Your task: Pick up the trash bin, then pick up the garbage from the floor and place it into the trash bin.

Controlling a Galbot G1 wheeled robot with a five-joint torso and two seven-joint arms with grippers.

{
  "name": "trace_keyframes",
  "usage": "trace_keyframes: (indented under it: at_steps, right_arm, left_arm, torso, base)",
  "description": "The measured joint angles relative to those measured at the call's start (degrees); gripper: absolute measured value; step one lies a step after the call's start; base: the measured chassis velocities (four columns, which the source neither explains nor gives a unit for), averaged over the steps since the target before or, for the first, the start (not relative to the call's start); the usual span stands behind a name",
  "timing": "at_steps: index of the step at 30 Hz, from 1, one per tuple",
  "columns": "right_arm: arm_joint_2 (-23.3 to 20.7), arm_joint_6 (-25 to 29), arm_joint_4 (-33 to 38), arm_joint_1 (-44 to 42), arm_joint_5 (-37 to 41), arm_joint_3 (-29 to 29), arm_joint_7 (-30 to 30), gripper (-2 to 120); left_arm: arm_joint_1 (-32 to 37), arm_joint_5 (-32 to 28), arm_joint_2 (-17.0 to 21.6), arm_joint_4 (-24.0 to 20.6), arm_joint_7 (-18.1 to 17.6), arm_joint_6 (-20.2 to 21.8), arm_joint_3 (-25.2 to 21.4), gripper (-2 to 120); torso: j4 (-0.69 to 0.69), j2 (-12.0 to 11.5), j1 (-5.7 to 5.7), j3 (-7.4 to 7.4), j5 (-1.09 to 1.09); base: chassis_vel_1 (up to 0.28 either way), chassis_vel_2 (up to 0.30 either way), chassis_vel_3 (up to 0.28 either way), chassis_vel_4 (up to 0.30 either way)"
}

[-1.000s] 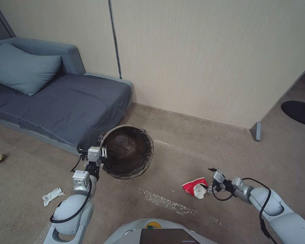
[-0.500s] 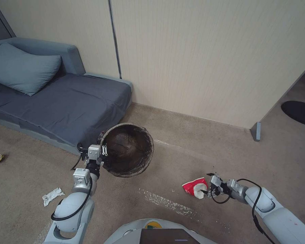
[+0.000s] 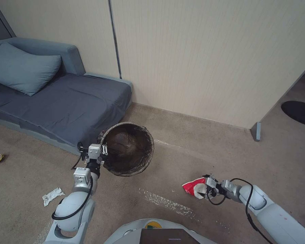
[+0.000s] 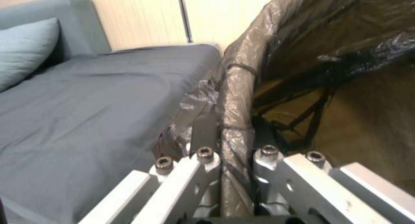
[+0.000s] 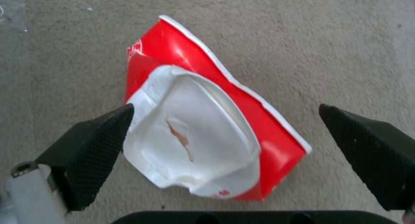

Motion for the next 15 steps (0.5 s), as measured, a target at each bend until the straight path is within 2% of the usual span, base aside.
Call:
trace_keyframes:
  at_steps: [15]
  right_arm:
    - [0.97, 0.17, -1.36, 1.84, -1.03, -2.99, 0.03, 100]
  left_arm:
    - [-0.50, 0.24, -0.54, 0.52, -0.13, 0.10, 0.23, 3]
  torso:
    - [0.00, 0.00, 0.00, 0.00, 0.00]
  base:
    - [0.000, 0.000, 0.000, 0.000]
